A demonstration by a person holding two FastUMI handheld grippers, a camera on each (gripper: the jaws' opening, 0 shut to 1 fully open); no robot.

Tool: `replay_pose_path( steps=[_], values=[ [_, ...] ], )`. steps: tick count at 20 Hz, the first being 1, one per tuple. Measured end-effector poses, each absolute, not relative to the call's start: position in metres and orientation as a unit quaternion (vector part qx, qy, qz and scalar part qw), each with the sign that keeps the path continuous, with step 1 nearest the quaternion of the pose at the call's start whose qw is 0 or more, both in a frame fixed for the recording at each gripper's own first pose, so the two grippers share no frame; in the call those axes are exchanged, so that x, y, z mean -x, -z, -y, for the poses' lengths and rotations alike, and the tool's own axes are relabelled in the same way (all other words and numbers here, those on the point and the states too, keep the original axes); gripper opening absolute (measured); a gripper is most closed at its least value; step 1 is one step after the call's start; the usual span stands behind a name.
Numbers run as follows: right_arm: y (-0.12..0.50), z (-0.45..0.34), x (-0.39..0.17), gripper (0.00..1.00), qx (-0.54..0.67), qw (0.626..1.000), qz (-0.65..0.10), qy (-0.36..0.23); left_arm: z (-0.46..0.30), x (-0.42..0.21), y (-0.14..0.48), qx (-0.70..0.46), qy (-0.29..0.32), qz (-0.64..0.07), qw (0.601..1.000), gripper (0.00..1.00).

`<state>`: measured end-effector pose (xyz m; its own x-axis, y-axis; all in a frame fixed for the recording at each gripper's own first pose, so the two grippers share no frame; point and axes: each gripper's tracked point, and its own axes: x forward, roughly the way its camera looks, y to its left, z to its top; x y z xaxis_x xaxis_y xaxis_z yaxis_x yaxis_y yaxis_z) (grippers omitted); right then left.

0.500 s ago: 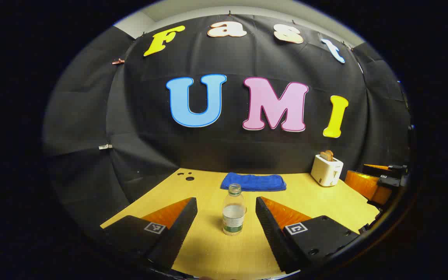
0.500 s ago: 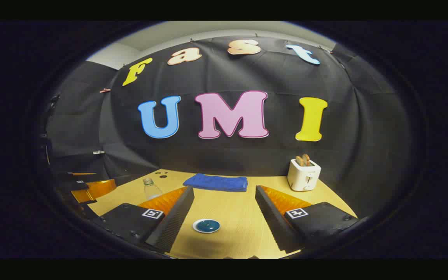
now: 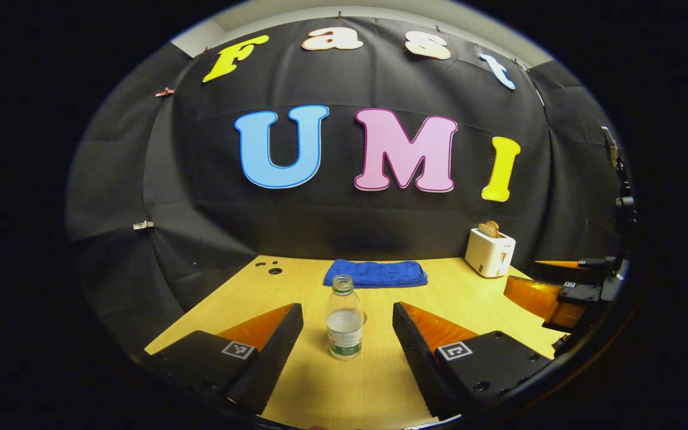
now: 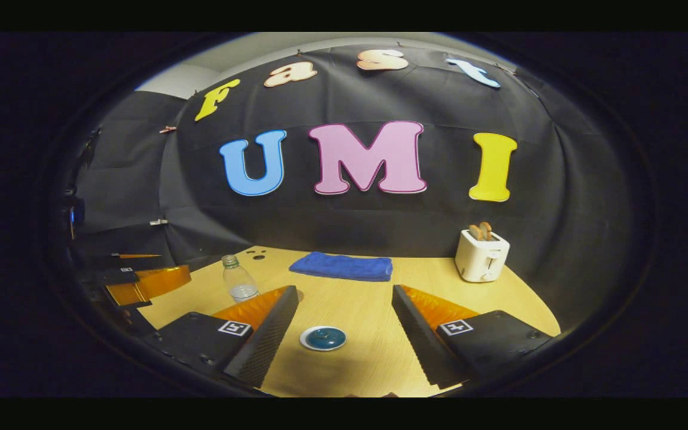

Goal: Open the teacup lid with one hand, grasp the water bottle and pour water into the teacup with the other hand; after pouring, place the water bottle on the coaster and then close the teacup lid.

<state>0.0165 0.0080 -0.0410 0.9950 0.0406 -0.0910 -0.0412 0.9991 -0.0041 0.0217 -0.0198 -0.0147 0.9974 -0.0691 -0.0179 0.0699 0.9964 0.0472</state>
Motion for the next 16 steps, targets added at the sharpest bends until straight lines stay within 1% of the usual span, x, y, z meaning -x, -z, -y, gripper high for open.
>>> replay_pose_path(
  steps=[10, 16],
  values=[
    [0.063, -0.033, -0.039, 0.98, 0.021, 0.996, -0.068, -0.058, 0.011, -0.043, 0.033, -0.021, 0.026, -0.029, 0.999, 0.95],
    [0.101, -0.045, -0.058, 0.98, 0.019, 0.993, -0.098, -0.067, -0.006, -0.05, 0.053, -0.02, 0.013, -0.046, 0.999, 0.95]
  ],
)
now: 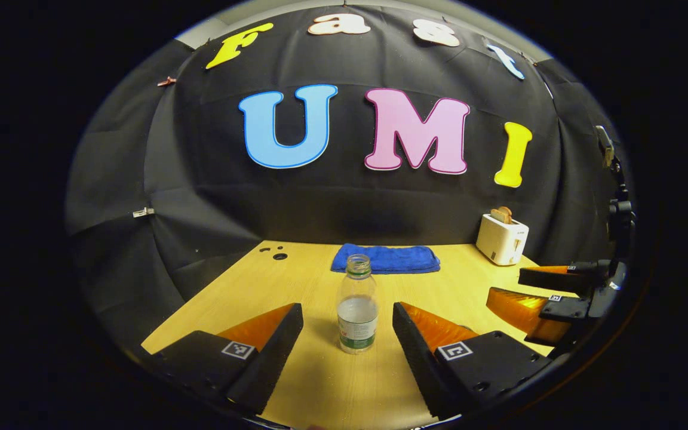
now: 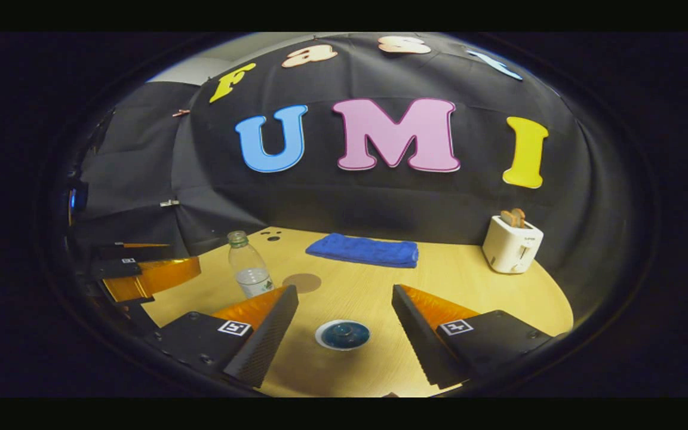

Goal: Open the teacup lid with one hand, grasp the water bottle and pour water into the teacup with the other hand; after pouring, place the water bottle on the coaster and then close the teacup lid.

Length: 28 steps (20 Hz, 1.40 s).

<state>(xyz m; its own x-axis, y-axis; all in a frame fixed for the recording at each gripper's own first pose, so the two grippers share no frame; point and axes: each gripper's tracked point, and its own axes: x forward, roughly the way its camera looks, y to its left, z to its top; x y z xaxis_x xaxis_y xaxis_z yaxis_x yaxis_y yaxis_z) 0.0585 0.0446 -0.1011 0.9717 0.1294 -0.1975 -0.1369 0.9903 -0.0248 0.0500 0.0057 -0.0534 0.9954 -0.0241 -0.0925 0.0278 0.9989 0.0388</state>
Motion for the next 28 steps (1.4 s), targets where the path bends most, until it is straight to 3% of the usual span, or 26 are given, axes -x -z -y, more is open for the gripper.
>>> replay_pose_path(
  steps=[10, 18, 21, 28],
  values=[
    [0.188, -0.036, -0.1, 0.98, 0.072, 0.989, -0.122, -0.049, -0.026, -0.086, 0.114, -0.016, 0.009, -0.081, 0.997, 0.95],
    [0.218, -0.042, -0.103, 0.9, 0.053, 0.988, -0.138, -0.048, -0.031, -0.099, 0.128, -0.008, 0.02, -0.076, 0.997, 0.95],
    [0.22, -0.046, -0.101, 0.76, 0.071, 0.986, -0.139, -0.049, -0.028, -0.098, 0.141, -0.007, 0.022, -0.086, 0.996, 0.95],
    [0.216, -0.049, -0.106, 0.63, 0.079, 0.984, -0.146, -0.059, -0.017, -0.101, 0.138, -0.019, 0.032, -0.078, 0.996, 0.95]
  ],
)
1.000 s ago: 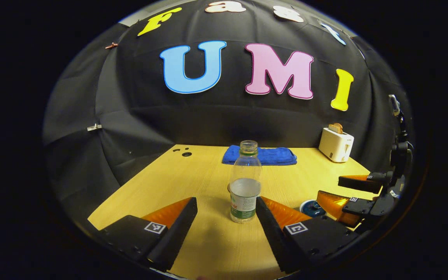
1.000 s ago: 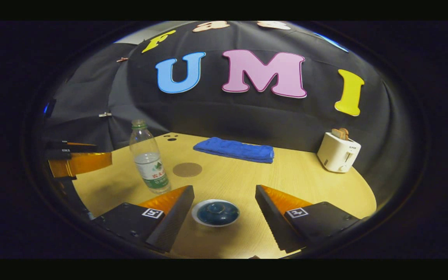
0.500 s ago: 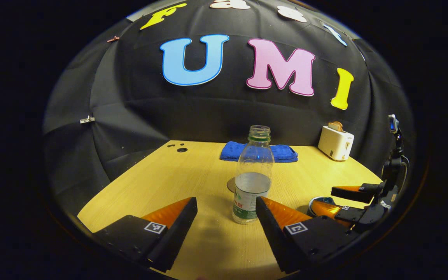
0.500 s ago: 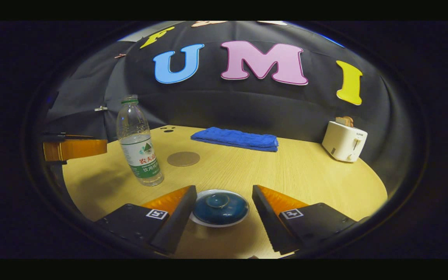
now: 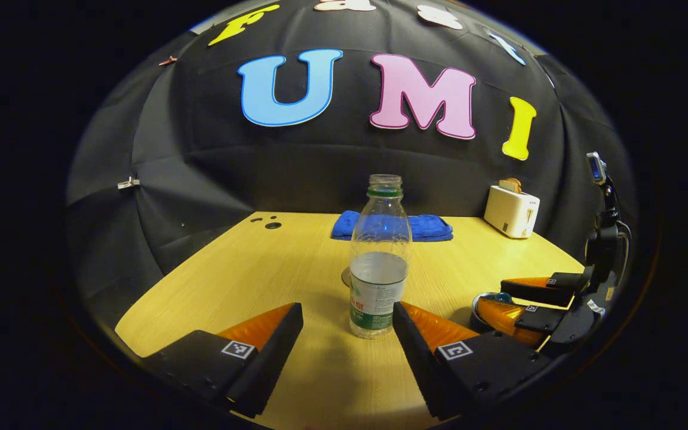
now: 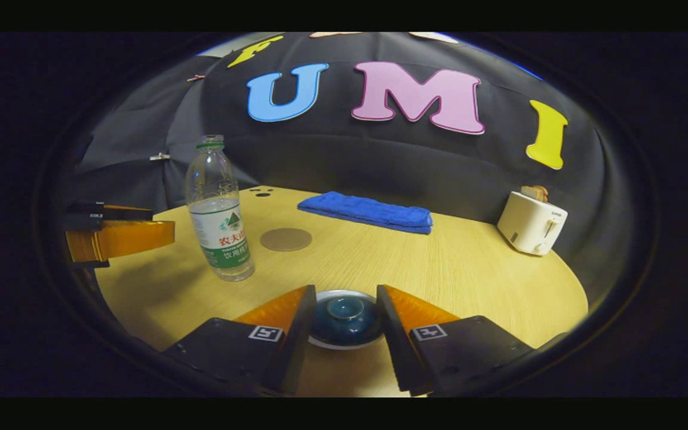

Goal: Open the teacup lid with one hand, grasp the water bottle and pour water into the teacup with the other hand; after pouring, place the water bottle on the coaster and then close the teacup lid.

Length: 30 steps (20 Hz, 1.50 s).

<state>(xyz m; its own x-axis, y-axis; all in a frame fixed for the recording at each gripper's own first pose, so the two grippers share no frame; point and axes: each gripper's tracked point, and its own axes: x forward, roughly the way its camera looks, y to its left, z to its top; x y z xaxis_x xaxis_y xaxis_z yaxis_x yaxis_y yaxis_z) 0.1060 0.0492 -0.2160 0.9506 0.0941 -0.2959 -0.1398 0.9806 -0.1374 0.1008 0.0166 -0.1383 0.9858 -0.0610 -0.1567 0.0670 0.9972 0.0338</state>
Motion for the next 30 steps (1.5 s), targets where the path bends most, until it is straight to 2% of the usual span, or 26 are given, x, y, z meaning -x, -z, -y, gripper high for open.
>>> replay_pose_path(
  steps=[3, 4, 7, 8, 10, 12, 13, 15, 16, 19, 26, 27, 28, 29, 30],
  values=[
    [0.215, -0.05, -0.107, 0.31, 0.081, 0.983, -0.153, -0.067, -0.016, -0.103, 0.136, -0.02, 0.032, -0.077, 0.996, 0.95],
    [0.217, -0.05, -0.108, 0.36, 0.082, 0.982, -0.155, -0.069, -0.015, -0.104, 0.136, -0.019, 0.031, -0.077, 0.996, 0.95],
    [0.216, -0.05, -0.108, 0.26, 0.076, 0.981, -0.163, -0.078, -0.015, -0.105, 0.138, -0.018, 0.029, -0.08, 0.996, 0.95],
    [0.215, -0.05, -0.109, 0.31, 0.072, 0.98, -0.169, -0.079, -0.015, -0.104, 0.139, -0.019, 0.03, -0.081, 0.996, 0.95],
    [0.216, -0.052, -0.109, 0.23, 0.069, 0.978, -0.178, -0.087, -0.012, -0.104, 0.143, -0.023, 0.037, -0.085, 0.995, 0.95],
    [0.21, -0.05, -0.108, 0.33, 0.068, 0.978, -0.175, -0.088, -0.008, -0.105, 0.146, -0.029, 0.047, -0.087, 0.995, 0.95],
    [0.206, -0.048, -0.11, 0.28, 0.069, 0.979, -0.171, -0.088, -0.006, -0.107, 0.148, -0.03, 0.051, -0.089, 0.994, 0.95],
    [0.196, -0.043, -0.112, 0.28, 0.068, 0.98, -0.164, -0.085, -0.002, -0.114, 0.152, -0.02, 0.055, -0.093, 0.994, 0.95],
    [0.191, -0.042, -0.113, 0.24, 0.065, 0.981, -0.162, -0.084, 0.002, -0.119, 0.153, -0.012, 0.059, -0.094, 0.994, 0.95],
    [0.18, -0.031, -0.115, 0.28, 0.06, 0.983, -0.155, -0.076, 0.007, -0.136, 0.155, -0.01, 0.063, -0.089, 0.994, 0.95],
    [0.164, 0.004, -0.102, 0.28, 0.045, 0.987, -0.145, -0.043, 0.021, -0.179, 0.149, -0.036, 0.075, -0.054, 0.995, 0.95],
    [0.165, 0.01, -0.099, 0.27, 0.043, 0.988, -0.146, -0.036, 0.02, -0.185, 0.148, -0.04, 0.071, -0.048, 0.996, 0.95],
    [0.171, 0.017, -0.097, 0.22, 0.039, 0.987, -0.152, -0.029, 0.021, -0.192, 0.151, -0.043, 0.074, -0.049, 0.995, 0.95],
    [0.175, 0.022, -0.095, 0.27, 0.035, 0.987, -0.154, -0.024, 0.022, -0.195, 0.152, -0.043, 0.075, -0.05, 0.995, 0.95],
    [0.179, 0.026, -0.094, 0.27, 0.034, 0.987, -0.156, -0.017, 0.022, -0.199, 0.153, -0.042, 0.077, -0.05, 0.995, 0.95]
  ],
)
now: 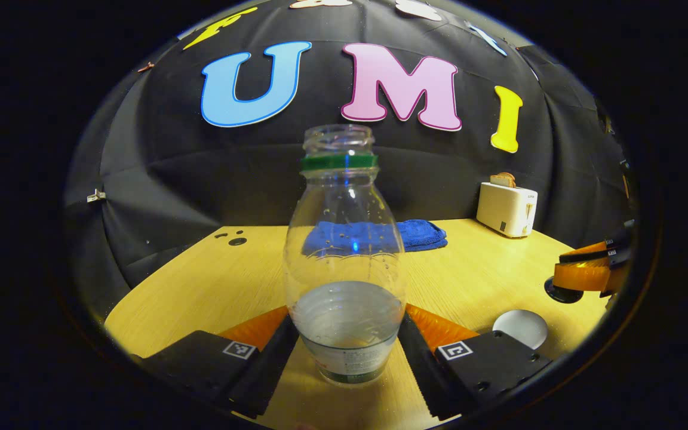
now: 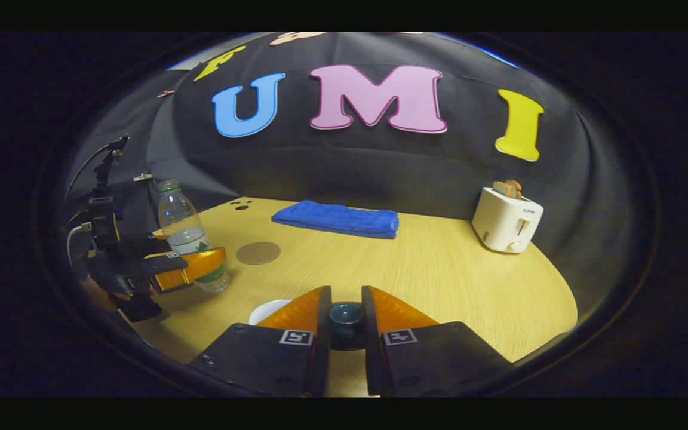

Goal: Open the teacup lid with one hand, grasp the water bottle and pour water into the teacup with the other hand; after pouring, place the water bottle on the coaster and then close the teacup lid.

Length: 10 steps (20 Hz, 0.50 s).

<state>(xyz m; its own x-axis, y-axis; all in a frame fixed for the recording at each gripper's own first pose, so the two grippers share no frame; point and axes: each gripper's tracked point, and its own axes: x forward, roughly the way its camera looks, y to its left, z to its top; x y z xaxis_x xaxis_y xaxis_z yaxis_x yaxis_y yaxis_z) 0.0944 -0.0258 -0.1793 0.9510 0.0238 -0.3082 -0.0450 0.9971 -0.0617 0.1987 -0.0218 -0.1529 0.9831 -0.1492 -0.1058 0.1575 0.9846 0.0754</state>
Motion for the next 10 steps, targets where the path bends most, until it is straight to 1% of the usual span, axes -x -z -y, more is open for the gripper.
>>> replay_pose_path(
  steps=[1, 2, 3, 4, 6, 8, 10],
  values=[
    [0.186, 0.031, -0.094, 0.32, 0.033, 0.987, -0.16, -0.01, 0.022, -0.2, 0.152, -0.041, 0.078, -0.048, 0.995, 0.92],
    [0.191, 0.033, -0.094, 0.27, 0.03, 0.986, -0.164, -0.007, 0.021, -0.204, 0.152, -0.044, 0.076, -0.046, 0.995, 0.92],
    [0.195, 0.034, -0.094, 0.27, 0.027, 0.986, -0.167, -0.006, 0.021, -0.202, 0.151, -0.049, 0.076, -0.047, 0.995, 0.81],
    [0.197, 0.033, -0.095, 0.28, 0.025, 0.985, -0.168, -0.007, 0.019, -0.201, 0.151, -0.06, 0.071, -0.047, 0.995, 0.81],
    [0.199, 0.034, -0.094, 0.28, 0.023, 0.985, -0.17, -0.009, 0.014, -0.201, 0.15, -0.154, 0.063, -0.051, 0.985, 0.76],
    [0.195, 0.038, -0.092, 0.28, 0.021, 0.986, -0.165, -0.006, 0.015, -0.201, 0.142, -0.229, 0.065, -0.046, 0.97, 0.75],
    [0.193, 0.044, -0.089, 0.28, 0.019, 0.986, -0.163, 0.0, 0.015, -0.198, 0.134, -0.325, 0.071, -0.037, 0.942, 0.75]
  ],
)
